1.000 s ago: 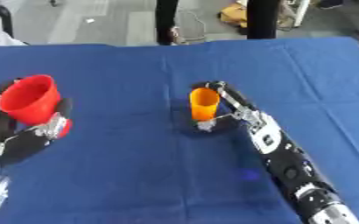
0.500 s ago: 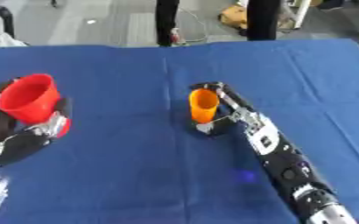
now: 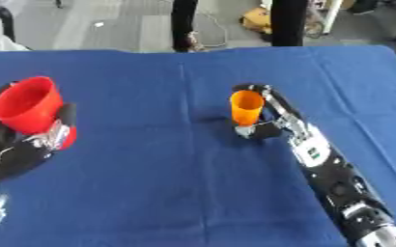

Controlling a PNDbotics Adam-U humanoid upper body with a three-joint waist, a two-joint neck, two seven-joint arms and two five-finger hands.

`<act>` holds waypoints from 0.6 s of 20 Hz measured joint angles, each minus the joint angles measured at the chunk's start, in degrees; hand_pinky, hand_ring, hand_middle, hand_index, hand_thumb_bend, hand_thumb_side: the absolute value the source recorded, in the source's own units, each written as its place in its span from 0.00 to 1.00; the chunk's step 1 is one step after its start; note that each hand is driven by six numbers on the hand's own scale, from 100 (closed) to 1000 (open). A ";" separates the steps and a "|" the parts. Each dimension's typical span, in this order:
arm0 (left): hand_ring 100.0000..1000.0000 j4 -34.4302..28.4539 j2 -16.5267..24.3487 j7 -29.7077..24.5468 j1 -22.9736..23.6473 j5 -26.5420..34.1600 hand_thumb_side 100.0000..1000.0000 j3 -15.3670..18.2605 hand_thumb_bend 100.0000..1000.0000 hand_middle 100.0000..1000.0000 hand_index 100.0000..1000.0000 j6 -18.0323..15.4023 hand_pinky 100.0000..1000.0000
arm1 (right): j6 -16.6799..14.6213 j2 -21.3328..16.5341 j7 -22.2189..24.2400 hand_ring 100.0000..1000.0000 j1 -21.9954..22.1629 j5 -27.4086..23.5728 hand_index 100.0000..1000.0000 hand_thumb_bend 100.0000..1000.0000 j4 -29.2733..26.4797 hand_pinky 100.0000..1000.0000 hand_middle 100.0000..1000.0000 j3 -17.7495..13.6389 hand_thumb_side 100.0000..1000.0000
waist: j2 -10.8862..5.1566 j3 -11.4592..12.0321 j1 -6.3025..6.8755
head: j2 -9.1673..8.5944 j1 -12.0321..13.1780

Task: Pour the contents of one cup into another cup.

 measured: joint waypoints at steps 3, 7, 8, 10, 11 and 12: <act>0.16 -0.01 0.13 -0.12 0.63 0.00 0.27 -0.02 0.00 0.25 0.56 -0.08 0.00 | 0.05 -2.02 -0.07 0.40 -0.01 -1.68 0.81 0.14 -1.19 0.02 0.45 -0.47 0.00 | -0.12 -0.25 -0.22 | -0.08 0.07; 0.16 0.48 0.34 -0.53 1.17 -0.05 0.28 -0.40 0.00 0.25 0.56 -0.44 0.00 | 0.01 -4.79 -0.14 0.39 -0.43 -3.56 0.82 0.13 -3.09 0.03 0.46 -0.72 0.00 | -0.51 -0.54 -0.53 | -0.15 0.52; 0.16 0.77 0.52 -0.76 1.19 -0.10 0.28 -0.64 0.00 0.25 0.56 -0.66 0.00 | -0.06 -5.44 -0.12 0.39 -0.75 -4.02 0.82 0.13 -3.66 0.03 0.46 -0.72 0.00 | -0.62 -0.69 -0.67 | -0.15 0.60; 0.16 1.61 0.63 -1.40 1.21 -0.20 0.28 -1.21 0.00 0.25 0.56 -1.30 0.00 | -0.28 -6.77 -0.04 0.39 -1.51 -4.86 0.82 0.13 -4.80 0.03 0.47 -0.65 0.00 | -0.81 -0.89 -0.87 | -0.16 0.81; 0.16 2.11 0.63 -1.77 1.21 -0.29 0.28 -1.55 0.00 0.25 0.56 -1.67 0.00 | -0.46 -7.32 0.06 0.38 -1.91 -5.23 0.83 0.13 -5.38 0.03 0.47 -0.62 0.00 | -0.87 -1.05 -1.00 | -0.16 0.95; 0.16 2.64 0.63 -2.17 1.19 -0.36 0.28 -1.91 0.00 0.25 0.56 -2.07 0.00 | -0.68 -7.85 0.20 0.38 -2.32 -5.55 0.83 0.13 -6.01 0.03 0.47 -0.50 0.00 | -0.96 -1.17 -1.09 | -0.16 1.04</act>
